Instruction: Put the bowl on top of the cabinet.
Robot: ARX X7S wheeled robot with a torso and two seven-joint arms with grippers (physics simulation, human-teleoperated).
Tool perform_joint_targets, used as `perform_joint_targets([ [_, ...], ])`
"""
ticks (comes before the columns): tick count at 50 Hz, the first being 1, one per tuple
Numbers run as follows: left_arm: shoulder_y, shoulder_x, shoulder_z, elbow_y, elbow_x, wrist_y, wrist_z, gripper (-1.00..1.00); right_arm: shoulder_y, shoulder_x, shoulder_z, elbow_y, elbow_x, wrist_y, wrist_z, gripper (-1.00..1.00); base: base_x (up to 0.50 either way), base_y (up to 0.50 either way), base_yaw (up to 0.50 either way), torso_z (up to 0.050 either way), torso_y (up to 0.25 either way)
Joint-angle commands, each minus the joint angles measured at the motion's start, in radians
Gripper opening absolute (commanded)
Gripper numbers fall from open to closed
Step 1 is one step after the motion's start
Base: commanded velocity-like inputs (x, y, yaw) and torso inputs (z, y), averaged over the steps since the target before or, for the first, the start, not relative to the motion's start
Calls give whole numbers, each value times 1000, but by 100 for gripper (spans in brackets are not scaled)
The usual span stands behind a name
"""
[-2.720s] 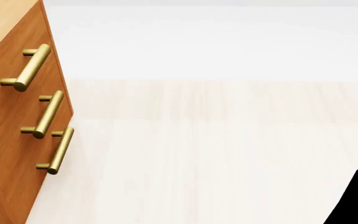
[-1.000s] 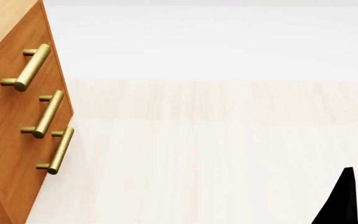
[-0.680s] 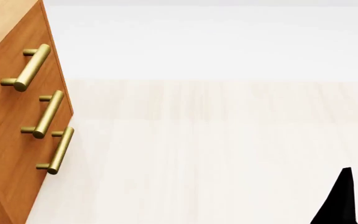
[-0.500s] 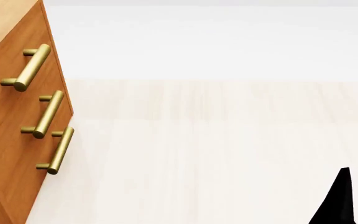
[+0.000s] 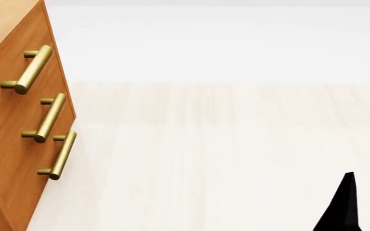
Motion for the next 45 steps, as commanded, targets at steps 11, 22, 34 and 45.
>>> perform_joint_targets([
  [11, 37, -13, -3, -9, 10, 30, -4, -100, 4, -3, -2, 5, -12, 5, 4, 100, 0, 0, 0, 0, 0],
  [22, 47, -14, -2, -10, 12, 33, -1, -100, 7, -5, -4, 10, -15, 7, 2, 100, 0, 0, 0, 0, 0],
  [34, 56, -18, 8, -10, 14, 41, 2, -100, 10, -7, -5, 12, -19, 10, 4, 100, 0, 0, 0, 1, 1],
  [45, 74, -27, 12, -9, 13, 48, 5, -100, 17, -10, -8, 20, -27, 15, 5, 100, 0, 0, 0, 0, 0],
])
